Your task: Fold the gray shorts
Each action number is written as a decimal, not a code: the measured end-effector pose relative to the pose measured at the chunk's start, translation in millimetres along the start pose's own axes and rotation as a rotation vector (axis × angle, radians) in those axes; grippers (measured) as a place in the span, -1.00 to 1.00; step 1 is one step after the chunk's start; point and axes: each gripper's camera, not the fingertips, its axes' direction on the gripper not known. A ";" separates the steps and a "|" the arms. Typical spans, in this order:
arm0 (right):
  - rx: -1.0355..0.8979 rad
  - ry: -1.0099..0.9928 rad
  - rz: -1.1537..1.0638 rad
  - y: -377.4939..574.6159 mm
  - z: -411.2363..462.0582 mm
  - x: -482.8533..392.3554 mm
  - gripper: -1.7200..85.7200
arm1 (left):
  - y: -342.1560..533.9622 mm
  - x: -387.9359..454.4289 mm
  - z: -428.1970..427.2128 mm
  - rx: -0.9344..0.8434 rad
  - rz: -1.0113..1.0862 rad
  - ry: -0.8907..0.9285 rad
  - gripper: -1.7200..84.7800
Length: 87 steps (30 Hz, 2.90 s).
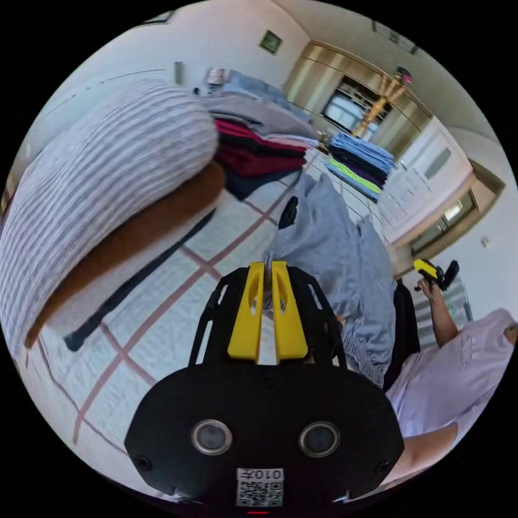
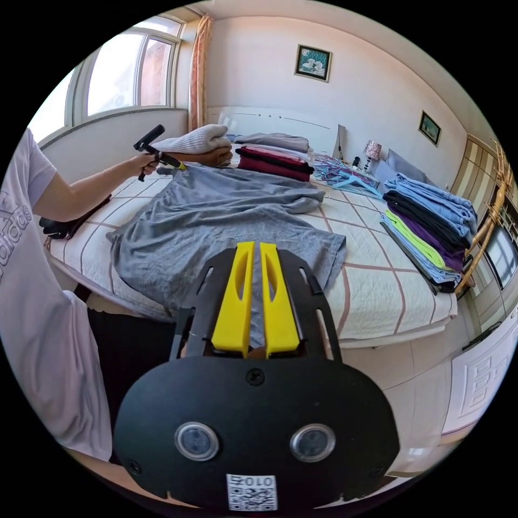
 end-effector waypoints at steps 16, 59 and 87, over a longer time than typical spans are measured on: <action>-0.026 -0.085 -0.137 -31.1 14.8 -74.5 -0.78 | 124.2 142.7 -38.8 0.041 -0.036 -0.189 -0.71; -0.204 0.041 0.046 -107.1 46.3 -46.5 -0.77 | 277.7 454.8 21.4 -0.192 0.982 -0.478 -0.89; -0.464 -0.319 0.832 -30.4 25.2 218.2 -0.86 | 248.6 419.1 5.8 -0.181 0.813 -0.399 -0.91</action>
